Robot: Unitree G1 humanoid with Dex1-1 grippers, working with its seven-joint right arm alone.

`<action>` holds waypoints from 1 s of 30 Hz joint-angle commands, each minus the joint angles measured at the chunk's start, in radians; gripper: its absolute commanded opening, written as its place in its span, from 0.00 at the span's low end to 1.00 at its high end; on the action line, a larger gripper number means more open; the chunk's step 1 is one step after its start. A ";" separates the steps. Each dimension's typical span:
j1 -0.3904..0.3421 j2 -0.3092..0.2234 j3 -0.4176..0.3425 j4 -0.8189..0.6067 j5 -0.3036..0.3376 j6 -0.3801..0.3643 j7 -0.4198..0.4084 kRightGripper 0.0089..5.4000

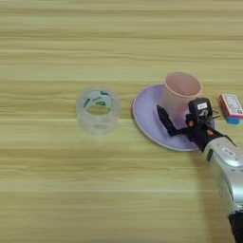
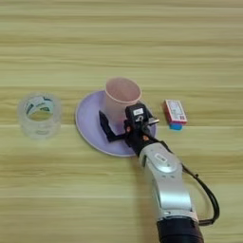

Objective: Move the objects on the table

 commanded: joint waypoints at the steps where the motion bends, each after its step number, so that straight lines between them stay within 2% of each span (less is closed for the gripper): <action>1: -0.034 -0.033 -0.004 -0.050 -0.009 -0.008 0.000 0.99; 7: -0.009 -0.049 0.004 -0.075 -0.029 0.012 0.006 0.99; 12: 0.034 -0.084 -0.011 -0.133 -0.043 0.058 0.018 0.99; 24: 0.052 -0.112 -0.065 -0.225 0.001 0.128 0.040 0.99; 30: 0.061 -0.120 -0.054 -0.228 -0.008 0.150 0.052 0.99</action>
